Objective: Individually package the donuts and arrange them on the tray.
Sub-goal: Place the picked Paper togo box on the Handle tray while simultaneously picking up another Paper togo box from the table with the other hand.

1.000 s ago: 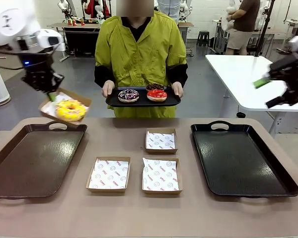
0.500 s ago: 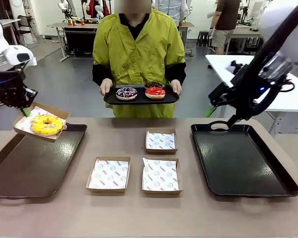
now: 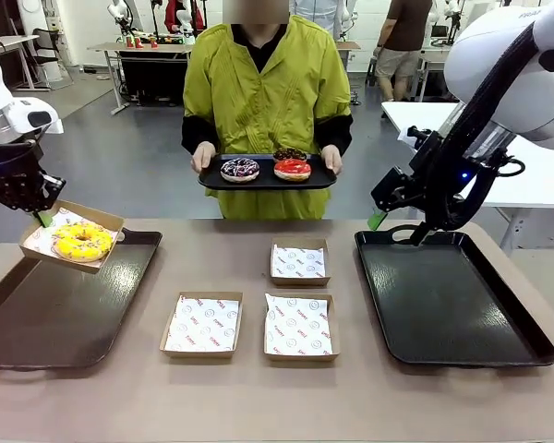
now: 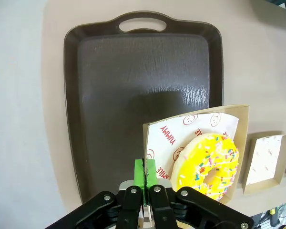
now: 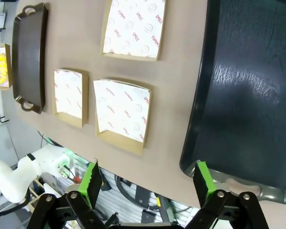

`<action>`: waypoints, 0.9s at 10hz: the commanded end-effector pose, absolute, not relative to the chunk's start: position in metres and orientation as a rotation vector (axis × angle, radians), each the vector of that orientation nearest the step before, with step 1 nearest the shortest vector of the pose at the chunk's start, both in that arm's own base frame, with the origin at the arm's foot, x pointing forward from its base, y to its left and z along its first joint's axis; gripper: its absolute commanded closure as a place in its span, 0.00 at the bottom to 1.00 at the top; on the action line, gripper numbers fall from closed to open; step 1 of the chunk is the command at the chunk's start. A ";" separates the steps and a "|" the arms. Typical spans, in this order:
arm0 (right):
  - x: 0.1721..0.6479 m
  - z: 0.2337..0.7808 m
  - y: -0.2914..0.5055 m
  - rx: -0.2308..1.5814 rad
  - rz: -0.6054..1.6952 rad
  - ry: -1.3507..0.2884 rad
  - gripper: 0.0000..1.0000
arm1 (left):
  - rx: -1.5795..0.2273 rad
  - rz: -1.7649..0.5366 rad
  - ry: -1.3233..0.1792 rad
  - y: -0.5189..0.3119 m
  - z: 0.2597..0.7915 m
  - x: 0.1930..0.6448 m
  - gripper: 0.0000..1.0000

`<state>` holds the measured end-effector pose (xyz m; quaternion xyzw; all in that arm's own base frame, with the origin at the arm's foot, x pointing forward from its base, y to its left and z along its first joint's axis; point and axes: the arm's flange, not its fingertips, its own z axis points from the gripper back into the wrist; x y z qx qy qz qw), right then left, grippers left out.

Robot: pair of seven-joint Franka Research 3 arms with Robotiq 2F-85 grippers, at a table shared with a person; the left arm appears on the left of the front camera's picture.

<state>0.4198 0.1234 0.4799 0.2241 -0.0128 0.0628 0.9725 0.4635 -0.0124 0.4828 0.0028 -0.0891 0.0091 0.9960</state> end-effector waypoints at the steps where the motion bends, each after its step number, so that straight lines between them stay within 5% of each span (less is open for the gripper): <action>1: 0.419 0.480 0.123 0.452 0.124 -0.023 0.00 | 0.003 0.015 -0.186 -0.014 0.488 0.463 0.99; 5: 0.420 0.480 0.122 0.457 0.125 -0.026 0.00 | 0.003 0.015 -0.186 -0.014 0.488 0.463 0.99; 9: 0.482 0.453 0.217 0.146 0.046 -0.077 0.00 | -0.013 0.013 -0.151 0.009 0.466 0.504 0.99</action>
